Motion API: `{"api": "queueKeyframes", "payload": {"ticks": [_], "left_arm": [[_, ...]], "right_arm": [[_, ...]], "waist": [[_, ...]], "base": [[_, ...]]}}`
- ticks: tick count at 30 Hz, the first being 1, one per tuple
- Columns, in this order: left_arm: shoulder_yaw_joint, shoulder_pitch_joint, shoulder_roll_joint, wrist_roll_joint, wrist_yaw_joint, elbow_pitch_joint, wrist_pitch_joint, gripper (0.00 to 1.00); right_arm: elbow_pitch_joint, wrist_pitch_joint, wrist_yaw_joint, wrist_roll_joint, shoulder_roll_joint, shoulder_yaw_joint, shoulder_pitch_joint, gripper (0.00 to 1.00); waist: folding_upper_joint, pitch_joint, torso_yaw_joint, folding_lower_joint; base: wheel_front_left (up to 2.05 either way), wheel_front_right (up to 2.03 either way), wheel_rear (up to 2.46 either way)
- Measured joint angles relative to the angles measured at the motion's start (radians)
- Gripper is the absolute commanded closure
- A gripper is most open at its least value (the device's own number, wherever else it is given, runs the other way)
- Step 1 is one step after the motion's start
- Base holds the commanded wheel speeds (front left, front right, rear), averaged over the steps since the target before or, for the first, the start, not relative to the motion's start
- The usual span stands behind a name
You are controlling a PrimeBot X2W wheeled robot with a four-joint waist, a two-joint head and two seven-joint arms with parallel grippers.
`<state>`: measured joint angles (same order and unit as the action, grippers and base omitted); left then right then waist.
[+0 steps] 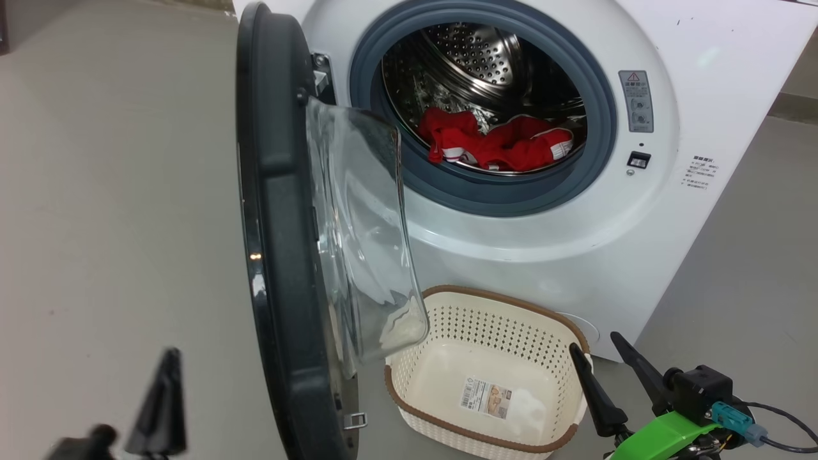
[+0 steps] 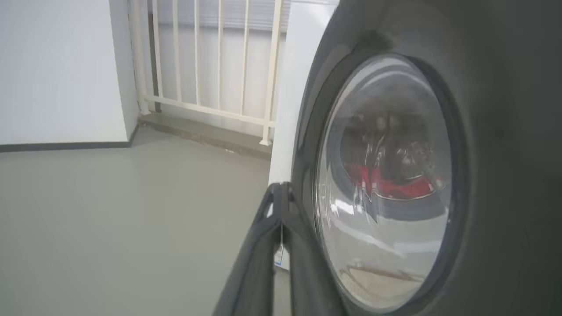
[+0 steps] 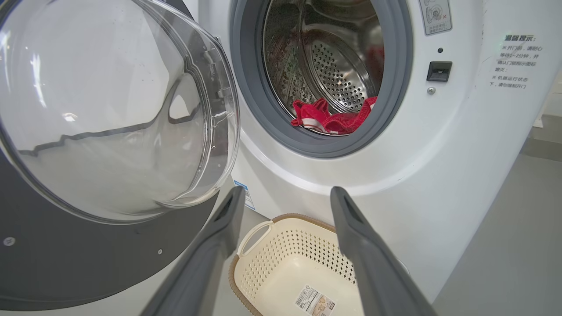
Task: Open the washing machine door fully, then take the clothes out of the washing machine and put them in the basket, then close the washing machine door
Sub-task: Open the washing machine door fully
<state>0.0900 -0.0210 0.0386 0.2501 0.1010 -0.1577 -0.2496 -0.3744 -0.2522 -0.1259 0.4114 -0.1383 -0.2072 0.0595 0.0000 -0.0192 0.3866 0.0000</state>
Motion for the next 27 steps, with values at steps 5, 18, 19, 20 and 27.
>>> {"api": "queueKeyframes", "payload": {"ticks": [5, 18, 19, 20, 27], "left_arm": [[0.063, 0.022, 0.0, 0.038, -0.006, 0.179, 0.0, 1.0], [-0.371, -0.018, 0.028, 0.083, 0.023, 0.514, -0.007, 1.0], [-0.416, -0.023, 0.04, 0.085, 0.024, 0.511, -0.006, 1.0], [-0.443, -0.026, 0.045, 0.093, 0.024, 0.499, -0.001, 1.0], [-0.481, -0.079, 0.05, 0.187, 0.013, 0.302, 0.094, 1.0]], "right_arm": [[0.003, 0.0, 0.0, -0.003, 0.002, 0.002, 0.0, 0.0], [0.015, 0.0, 0.0, -0.008, 0.002, 0.003, -0.001, 0.0], [0.015, 0.0, 0.0, -0.008, 0.002, 0.003, -0.001, 0.0], [0.015, 0.0, 0.0, -0.008, 0.002, 0.002, -0.001, 0.0], [0.015, 0.0, 0.0, -0.008, 0.002, -0.007, 0.0, 0.0]], "waist": [[0.0, -0.002, 0.001, 0.0], [0.0, 0.011, 0.004, 0.0], [0.0, 0.012, 0.003, 0.0], [0.0, 0.014, 0.002, 0.0], [0.0, 0.016, -0.01, 0.0]], "base": [[0.0, 0.0, 0.0], [0.0, 0.0, 0.0], [0.0, 0.0, 0.0], [0.0, 0.0, 0.0], [0.0, 0.0, 0.0]]}}
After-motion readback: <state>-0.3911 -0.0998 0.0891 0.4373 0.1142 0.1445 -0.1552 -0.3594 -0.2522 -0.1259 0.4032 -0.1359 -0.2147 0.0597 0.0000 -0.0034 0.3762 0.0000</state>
